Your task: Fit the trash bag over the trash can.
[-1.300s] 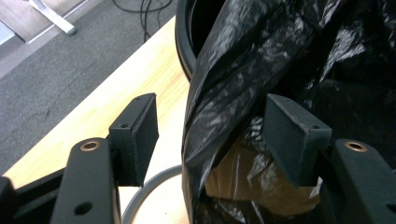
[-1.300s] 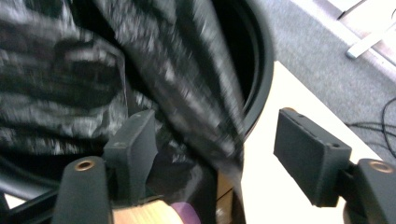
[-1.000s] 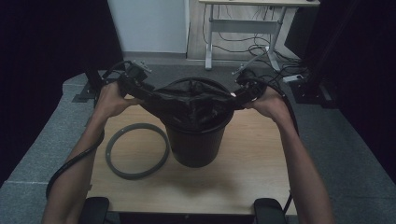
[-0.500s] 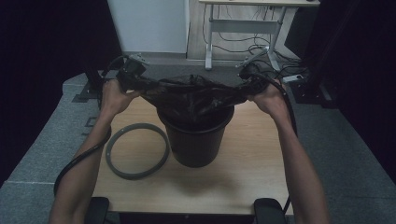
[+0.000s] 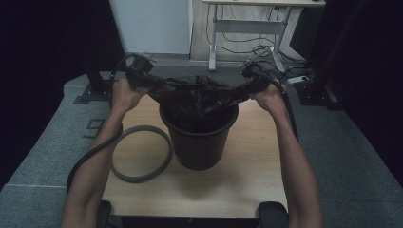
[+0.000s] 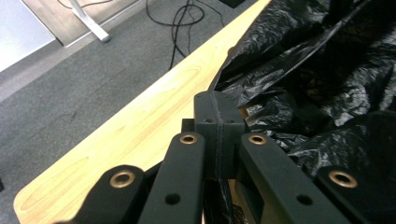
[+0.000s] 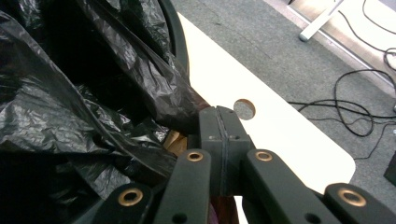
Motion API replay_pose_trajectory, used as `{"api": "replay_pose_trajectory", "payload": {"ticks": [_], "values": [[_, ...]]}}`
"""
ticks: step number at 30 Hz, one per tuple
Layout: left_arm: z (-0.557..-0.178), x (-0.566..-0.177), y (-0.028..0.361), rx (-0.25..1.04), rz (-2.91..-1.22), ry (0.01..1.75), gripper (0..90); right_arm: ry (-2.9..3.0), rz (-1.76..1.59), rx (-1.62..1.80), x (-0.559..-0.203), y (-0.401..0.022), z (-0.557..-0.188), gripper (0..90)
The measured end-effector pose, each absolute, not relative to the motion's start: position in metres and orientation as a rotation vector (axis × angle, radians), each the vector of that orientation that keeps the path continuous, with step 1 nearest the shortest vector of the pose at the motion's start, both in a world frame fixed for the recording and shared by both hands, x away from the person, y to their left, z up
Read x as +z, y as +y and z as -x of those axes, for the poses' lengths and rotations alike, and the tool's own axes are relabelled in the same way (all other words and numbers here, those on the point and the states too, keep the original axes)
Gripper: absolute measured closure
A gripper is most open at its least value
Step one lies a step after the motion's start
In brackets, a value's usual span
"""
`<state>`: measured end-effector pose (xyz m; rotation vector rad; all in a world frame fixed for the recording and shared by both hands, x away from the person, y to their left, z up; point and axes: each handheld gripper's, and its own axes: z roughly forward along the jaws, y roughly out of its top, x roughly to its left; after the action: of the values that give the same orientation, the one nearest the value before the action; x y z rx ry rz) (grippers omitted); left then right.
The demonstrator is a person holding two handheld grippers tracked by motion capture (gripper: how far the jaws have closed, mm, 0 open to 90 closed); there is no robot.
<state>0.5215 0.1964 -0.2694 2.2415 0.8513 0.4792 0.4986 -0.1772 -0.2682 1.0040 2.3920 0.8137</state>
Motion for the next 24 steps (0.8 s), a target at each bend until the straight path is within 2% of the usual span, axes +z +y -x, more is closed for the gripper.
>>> {"api": "replay_pose_trajectory", "payload": {"ticks": [10,24], "values": [[-0.548,-0.286,0.186,0.47,-2.253,0.885,89.3,2.371,-1.033,0.792,-0.283,-0.172,-0.518,89.2],[-0.571,-0.314,0.169,0.315,-2.284,0.868,89.4,2.399,-1.128,0.718,-0.312,-0.168,-0.536,89.2]]}}
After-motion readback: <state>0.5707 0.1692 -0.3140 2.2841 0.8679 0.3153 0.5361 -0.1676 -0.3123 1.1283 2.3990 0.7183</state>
